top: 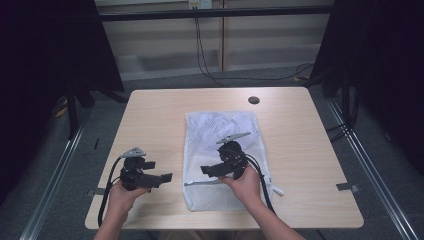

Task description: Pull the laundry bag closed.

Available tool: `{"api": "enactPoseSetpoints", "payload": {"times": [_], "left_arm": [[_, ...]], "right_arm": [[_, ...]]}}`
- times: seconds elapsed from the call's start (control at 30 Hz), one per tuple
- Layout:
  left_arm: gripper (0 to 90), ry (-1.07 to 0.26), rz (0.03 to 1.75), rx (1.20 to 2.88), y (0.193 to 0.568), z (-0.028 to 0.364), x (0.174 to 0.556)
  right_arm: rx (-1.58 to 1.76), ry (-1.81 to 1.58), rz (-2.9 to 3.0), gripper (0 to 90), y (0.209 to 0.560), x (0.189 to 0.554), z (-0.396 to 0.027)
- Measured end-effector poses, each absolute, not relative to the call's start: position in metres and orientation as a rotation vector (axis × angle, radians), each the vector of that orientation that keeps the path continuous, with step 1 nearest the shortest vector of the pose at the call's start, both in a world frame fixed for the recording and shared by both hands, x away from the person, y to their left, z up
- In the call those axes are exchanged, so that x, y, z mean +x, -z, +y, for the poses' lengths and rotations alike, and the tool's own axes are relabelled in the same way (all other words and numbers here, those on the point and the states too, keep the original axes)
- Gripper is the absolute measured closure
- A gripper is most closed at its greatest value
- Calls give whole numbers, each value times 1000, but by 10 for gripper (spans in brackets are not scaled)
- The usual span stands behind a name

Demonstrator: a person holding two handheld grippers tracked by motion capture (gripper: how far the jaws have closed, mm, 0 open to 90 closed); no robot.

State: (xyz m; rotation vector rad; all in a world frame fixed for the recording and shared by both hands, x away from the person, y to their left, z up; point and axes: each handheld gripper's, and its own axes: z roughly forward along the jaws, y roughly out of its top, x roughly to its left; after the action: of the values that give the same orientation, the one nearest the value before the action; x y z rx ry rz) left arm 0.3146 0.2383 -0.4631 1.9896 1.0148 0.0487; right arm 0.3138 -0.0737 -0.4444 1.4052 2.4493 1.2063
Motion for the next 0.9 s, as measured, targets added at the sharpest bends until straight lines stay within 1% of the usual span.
{"api": "enactPoseSetpoints", "payload": {"times": [0.33, 0.47, 0.73, 0.9], "left_arm": [[30, -66, 1027, 1978, 461, 243, 315], [42, -43, 1030, 1966, 461, 243, 315], [41, -66, 1019, 1968, 461, 242, 314], [42, -58, 1022, 1959, 461, 242, 314]], "right_arm": [[1437, -1208, 2547, 112, 452, 318, -58], [1434, -1211, 2560, 117, 452, 318, -55], [1434, -1185, 2540, 121, 449, 319, -51], [1437, -1233, 2524, 114, 450, 319, -45]]}}
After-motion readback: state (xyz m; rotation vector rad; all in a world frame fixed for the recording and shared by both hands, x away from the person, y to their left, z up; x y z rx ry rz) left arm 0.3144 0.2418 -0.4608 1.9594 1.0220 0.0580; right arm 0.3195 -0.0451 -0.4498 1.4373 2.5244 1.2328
